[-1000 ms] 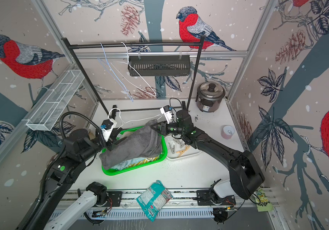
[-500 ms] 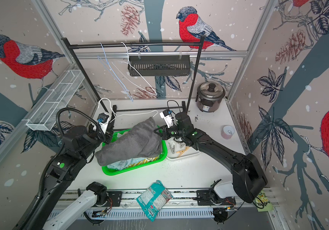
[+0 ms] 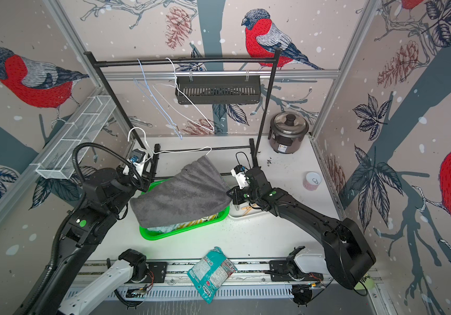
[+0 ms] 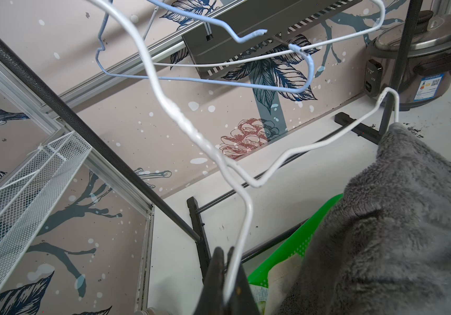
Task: Remove the clothespins securing towels to the hanger
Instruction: Remove the towel from the hanger.
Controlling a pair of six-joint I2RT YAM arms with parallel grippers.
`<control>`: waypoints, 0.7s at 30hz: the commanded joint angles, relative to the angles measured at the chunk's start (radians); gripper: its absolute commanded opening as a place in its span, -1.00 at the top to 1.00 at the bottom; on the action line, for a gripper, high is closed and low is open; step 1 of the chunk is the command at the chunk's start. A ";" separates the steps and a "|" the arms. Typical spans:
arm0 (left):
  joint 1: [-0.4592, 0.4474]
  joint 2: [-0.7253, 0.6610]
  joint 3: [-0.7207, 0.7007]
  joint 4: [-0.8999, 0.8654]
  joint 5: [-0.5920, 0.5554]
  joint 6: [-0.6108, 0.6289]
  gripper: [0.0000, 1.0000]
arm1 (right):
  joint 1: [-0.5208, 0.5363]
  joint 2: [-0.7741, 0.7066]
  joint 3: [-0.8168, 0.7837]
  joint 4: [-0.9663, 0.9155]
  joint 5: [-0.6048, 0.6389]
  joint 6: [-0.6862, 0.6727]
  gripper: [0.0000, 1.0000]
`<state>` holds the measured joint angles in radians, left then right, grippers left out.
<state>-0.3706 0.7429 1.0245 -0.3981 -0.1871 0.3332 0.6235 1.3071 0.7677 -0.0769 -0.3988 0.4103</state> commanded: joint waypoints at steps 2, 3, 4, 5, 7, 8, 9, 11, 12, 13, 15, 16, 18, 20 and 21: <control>0.002 0.001 0.017 0.135 -0.047 -0.019 1.00 | -0.008 0.020 0.022 -0.092 0.092 -0.019 0.97; 0.002 0.001 0.016 0.136 -0.035 -0.015 1.00 | -0.008 0.019 0.028 -0.078 0.074 -0.021 0.97; 0.001 -0.004 0.009 0.141 -0.021 -0.011 1.00 | -0.007 0.015 0.030 -0.054 0.032 -0.028 0.97; 0.002 -0.013 0.000 0.151 -0.007 -0.005 1.00 | -0.007 0.008 0.030 -0.024 -0.008 -0.032 0.96; 0.002 -0.029 -0.018 0.165 0.031 0.011 1.00 | -0.007 -0.007 0.027 0.031 -0.071 -0.032 0.89; 0.002 -0.038 -0.021 0.166 0.058 0.018 1.00 | -0.006 -0.019 0.028 0.049 -0.094 -0.035 0.75; 0.002 -0.043 -0.022 0.165 0.080 0.022 1.00 | -0.007 -0.028 0.031 0.057 -0.104 -0.037 0.66; 0.002 -0.048 -0.021 0.154 0.123 0.030 1.00 | -0.008 -0.049 0.044 0.060 -0.110 -0.054 0.41; 0.002 -0.048 -0.021 0.149 0.135 0.030 1.00 | -0.012 -0.078 0.053 0.056 -0.106 -0.062 0.27; 0.002 -0.048 -0.021 0.144 0.145 0.032 1.00 | -0.019 -0.097 0.063 0.051 -0.104 -0.075 0.17; 0.002 -0.048 -0.021 0.138 0.169 0.034 1.00 | -0.041 -0.134 0.082 0.045 -0.096 -0.099 -0.06; 0.002 -0.051 -0.037 0.142 0.179 0.032 1.00 | -0.061 -0.151 0.092 0.047 -0.097 -0.110 -0.18; 0.002 -0.057 -0.053 0.149 0.201 0.035 1.00 | -0.098 -0.180 0.105 0.070 -0.116 -0.126 -0.37; 0.002 -0.064 -0.063 0.156 0.222 0.035 1.00 | -0.121 -0.195 0.102 0.147 -0.133 -0.112 -0.57; 0.002 -0.065 -0.064 0.158 0.232 0.035 1.00 | -0.123 -0.195 0.099 0.183 -0.146 -0.109 -0.67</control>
<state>-0.3706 0.6857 0.9642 -0.3420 -0.0109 0.3607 0.5095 1.1194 0.8639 -0.0013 -0.5022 0.3145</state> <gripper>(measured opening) 0.057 0.811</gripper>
